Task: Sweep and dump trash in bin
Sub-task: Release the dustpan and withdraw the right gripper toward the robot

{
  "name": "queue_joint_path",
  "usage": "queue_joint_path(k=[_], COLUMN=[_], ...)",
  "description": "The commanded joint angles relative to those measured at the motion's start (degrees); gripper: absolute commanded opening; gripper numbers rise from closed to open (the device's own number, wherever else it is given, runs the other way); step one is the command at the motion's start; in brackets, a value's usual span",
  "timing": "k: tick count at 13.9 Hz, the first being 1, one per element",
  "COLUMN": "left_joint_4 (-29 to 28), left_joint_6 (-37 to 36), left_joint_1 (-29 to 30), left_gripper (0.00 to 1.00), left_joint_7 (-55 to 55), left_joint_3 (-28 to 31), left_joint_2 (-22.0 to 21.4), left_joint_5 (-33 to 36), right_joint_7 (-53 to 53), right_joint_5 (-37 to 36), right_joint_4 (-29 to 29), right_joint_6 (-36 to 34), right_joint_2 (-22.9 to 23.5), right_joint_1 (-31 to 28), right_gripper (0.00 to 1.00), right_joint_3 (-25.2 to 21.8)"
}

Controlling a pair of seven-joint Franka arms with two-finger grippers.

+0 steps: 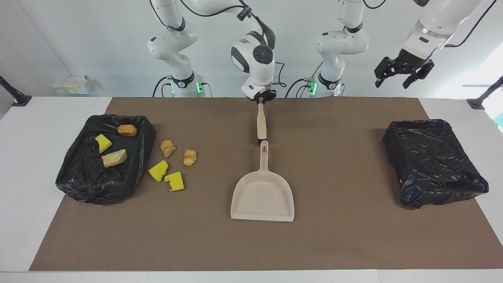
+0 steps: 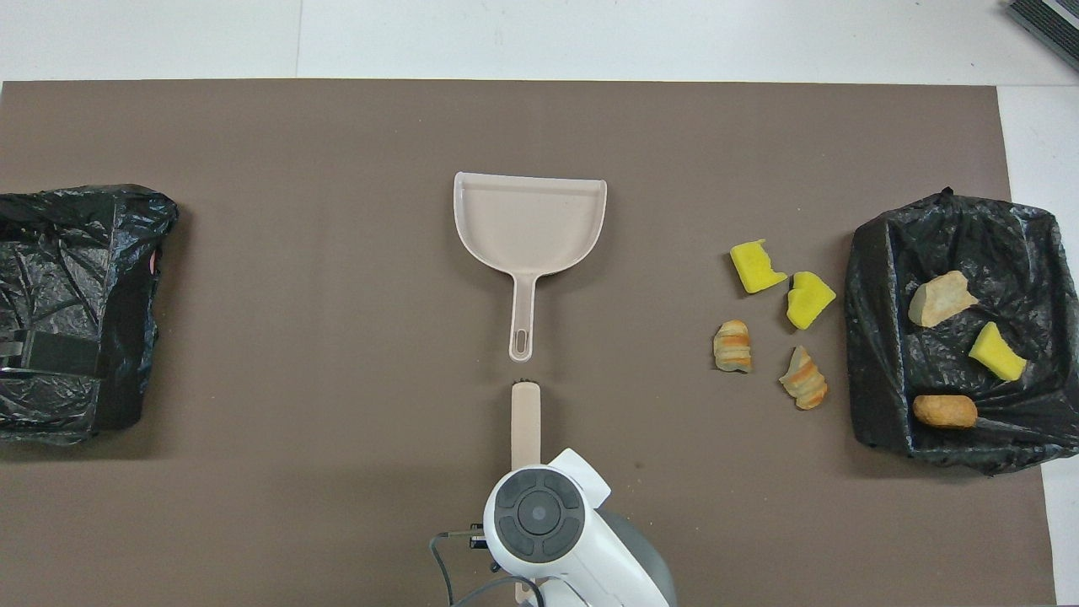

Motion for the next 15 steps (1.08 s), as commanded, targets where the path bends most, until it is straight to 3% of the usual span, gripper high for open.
queue_joint_path(k=[1,4,7,15], left_joint_4=[-1.24,-1.41,-1.59,-0.81], left_joint_6=[0.88,1.22,7.54,20.81], left_joint_1=[0.38,-1.19,-6.63,-20.78], left_gripper=[1.0,1.0,1.0,1.0], left_joint_7=[0.26,-0.18,-2.97,-9.76], left_joint_3=[-0.21,-1.09,-2.15,-2.32], left_joint_2=[-1.23,-1.32,-0.01,14.29], left_joint_5=[0.72,0.63,0.45,0.54], right_joint_7=[-2.41,-5.4,-7.59,-12.17], right_joint_5=[0.87,-1.75,-9.74,-27.6], right_joint_4=[2.05,8.11,11.9,10.85], right_joint_6=[-5.69,-15.44,-22.13,-23.38], right_joint_2=[-3.22,-3.14,-2.17,-0.67], right_joint_1=[-4.01,-10.07,-14.21,-28.17], right_gripper=[0.0,0.0,0.0,0.0], right_joint_3=[-0.21,-0.29,-0.21,-0.21])
